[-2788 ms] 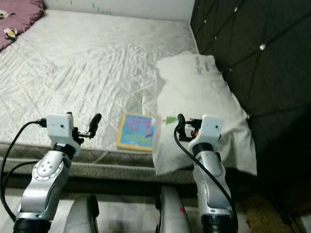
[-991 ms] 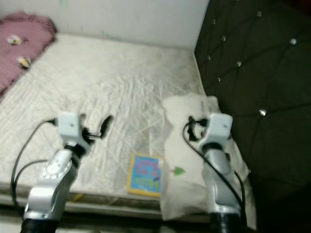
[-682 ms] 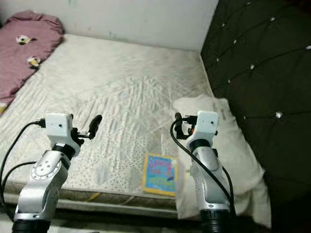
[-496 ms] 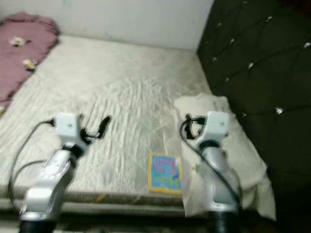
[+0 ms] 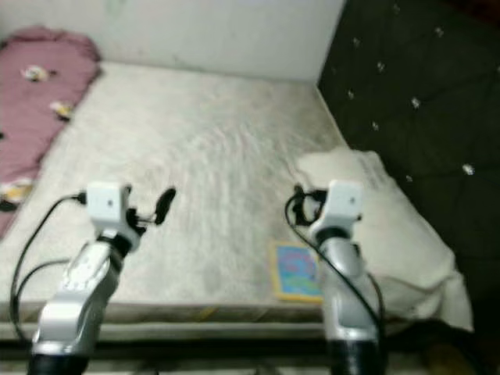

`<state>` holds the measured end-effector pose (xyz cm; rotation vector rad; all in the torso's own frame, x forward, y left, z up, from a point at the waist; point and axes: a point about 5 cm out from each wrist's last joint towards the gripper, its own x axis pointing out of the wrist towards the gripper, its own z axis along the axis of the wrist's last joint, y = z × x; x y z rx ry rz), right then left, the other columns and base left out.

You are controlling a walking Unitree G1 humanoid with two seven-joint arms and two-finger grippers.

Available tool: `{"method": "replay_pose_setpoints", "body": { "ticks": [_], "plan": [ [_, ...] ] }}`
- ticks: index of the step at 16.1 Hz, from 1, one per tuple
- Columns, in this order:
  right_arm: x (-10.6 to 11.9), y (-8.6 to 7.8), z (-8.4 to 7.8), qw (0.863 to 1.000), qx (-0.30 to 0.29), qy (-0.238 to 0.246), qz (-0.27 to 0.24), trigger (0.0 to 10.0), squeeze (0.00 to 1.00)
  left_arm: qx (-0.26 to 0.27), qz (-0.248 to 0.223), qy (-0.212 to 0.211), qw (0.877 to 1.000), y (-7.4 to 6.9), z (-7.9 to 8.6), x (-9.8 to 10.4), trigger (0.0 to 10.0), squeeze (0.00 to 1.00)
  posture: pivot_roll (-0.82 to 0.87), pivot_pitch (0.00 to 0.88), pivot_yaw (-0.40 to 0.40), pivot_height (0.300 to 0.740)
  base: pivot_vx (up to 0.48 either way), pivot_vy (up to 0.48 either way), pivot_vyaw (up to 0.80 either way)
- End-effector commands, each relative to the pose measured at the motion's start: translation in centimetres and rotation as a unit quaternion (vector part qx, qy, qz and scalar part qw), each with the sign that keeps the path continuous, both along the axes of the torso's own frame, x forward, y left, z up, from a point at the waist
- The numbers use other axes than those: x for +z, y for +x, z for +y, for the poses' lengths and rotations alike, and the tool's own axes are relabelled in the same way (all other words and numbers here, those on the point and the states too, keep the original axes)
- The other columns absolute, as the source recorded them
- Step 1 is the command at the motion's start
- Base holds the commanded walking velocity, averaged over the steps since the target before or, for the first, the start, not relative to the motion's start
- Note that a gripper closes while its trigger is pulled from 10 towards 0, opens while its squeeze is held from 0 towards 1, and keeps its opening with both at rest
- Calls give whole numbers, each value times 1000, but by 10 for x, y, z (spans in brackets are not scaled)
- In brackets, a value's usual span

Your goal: Clean up the room

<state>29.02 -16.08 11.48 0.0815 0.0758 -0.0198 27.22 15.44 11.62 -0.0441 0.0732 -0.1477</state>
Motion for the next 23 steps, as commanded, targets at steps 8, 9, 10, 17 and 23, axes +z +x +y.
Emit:
{"method": "replay_pose_setpoints", "body": {
  "ticks": [8,9,10,17,23],
  "plan": [
    [2,1,-5,1000,-4,-8,-6,10000,0,-3,-10,2,1000,2,-3,5,10000,0,-38,0,-80,740,0,480,0],
    [2,1,-5,1000,-4,-8,-6,10000,0,-3,-10,2,1000,2,-3,5,10000,0,-38,0,-80,740,0,480,0],
    [3,2,-5,1000,-3,-8,-7,10000,0,-4,-10,1,1000,2,-3,5,10000,0,-38,0,-80,740,0,480,0],
    [2,3,-4,1000,-3,1,-4,10000,0,-3,-9,-4,1000,2,-4,5,10000,0,-37,0,-83,740,0,480,-208],
    [2,3,-5,1000,-3,-3,-4,10000,0,-4,-9,-3,1000,3,-4,5,10000,0,-40,0,-81,740,0,480,0]
  ]
}}
